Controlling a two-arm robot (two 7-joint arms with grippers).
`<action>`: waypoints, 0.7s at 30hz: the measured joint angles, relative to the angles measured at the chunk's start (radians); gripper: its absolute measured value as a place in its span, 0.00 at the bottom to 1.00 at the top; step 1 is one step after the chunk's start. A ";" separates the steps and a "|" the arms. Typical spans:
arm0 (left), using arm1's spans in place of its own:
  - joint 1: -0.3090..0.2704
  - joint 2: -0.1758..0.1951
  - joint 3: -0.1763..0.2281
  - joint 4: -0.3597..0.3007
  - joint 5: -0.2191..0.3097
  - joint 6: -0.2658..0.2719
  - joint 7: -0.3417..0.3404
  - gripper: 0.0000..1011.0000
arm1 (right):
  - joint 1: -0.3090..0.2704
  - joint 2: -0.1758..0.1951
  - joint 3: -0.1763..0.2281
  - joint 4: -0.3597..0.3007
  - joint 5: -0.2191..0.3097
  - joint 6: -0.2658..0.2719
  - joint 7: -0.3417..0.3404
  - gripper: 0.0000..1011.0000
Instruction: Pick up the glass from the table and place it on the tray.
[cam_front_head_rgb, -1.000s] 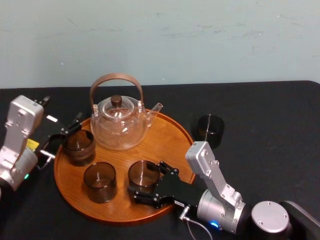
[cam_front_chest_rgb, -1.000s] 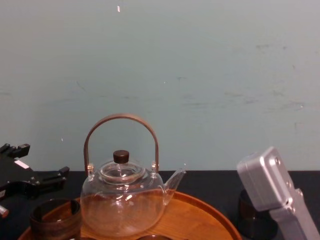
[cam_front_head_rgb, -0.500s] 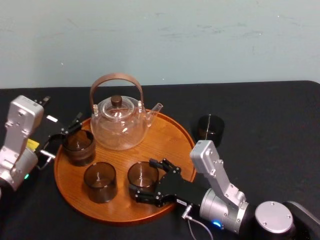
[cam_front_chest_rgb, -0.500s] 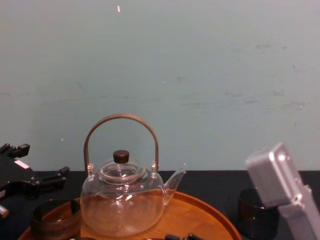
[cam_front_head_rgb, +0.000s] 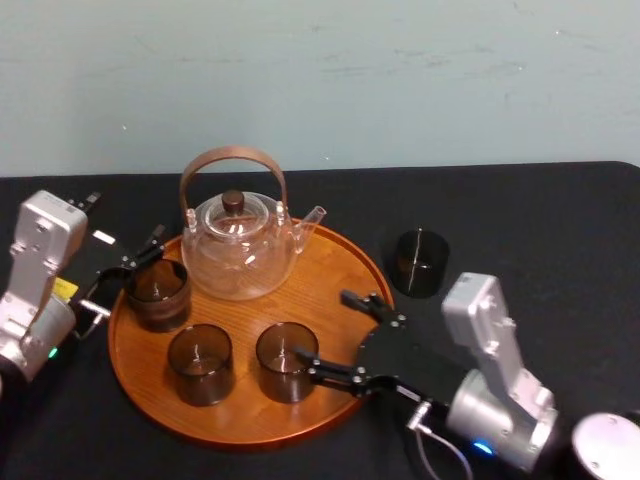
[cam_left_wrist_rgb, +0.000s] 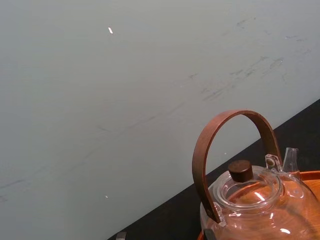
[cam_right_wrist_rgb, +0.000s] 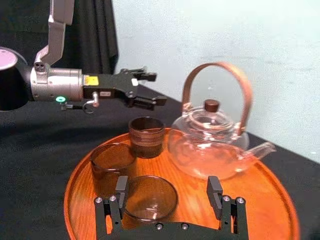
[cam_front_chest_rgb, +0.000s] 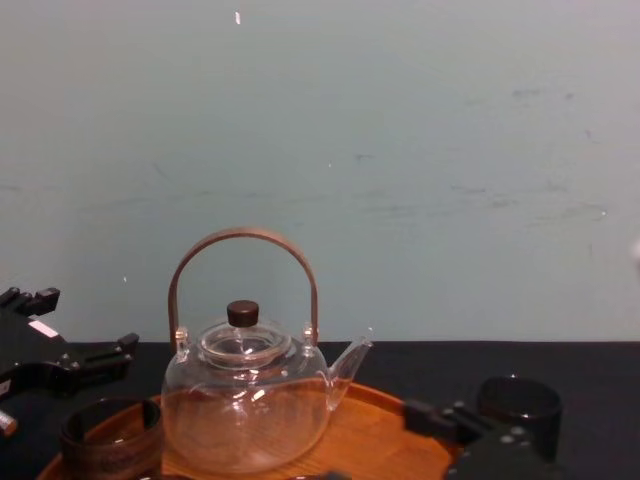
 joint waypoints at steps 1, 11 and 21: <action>0.000 0.000 0.000 0.000 0.000 0.000 0.000 0.99 | -0.021 0.012 0.014 -0.023 0.001 -0.005 -0.010 0.99; 0.000 0.000 0.000 0.000 0.000 0.000 0.000 0.99 | -0.147 0.052 0.147 -0.097 0.003 -0.040 -0.111 0.99; 0.000 0.000 0.000 0.000 0.000 0.000 0.000 0.99 | -0.192 0.046 0.283 -0.071 -0.006 -0.046 -0.213 0.99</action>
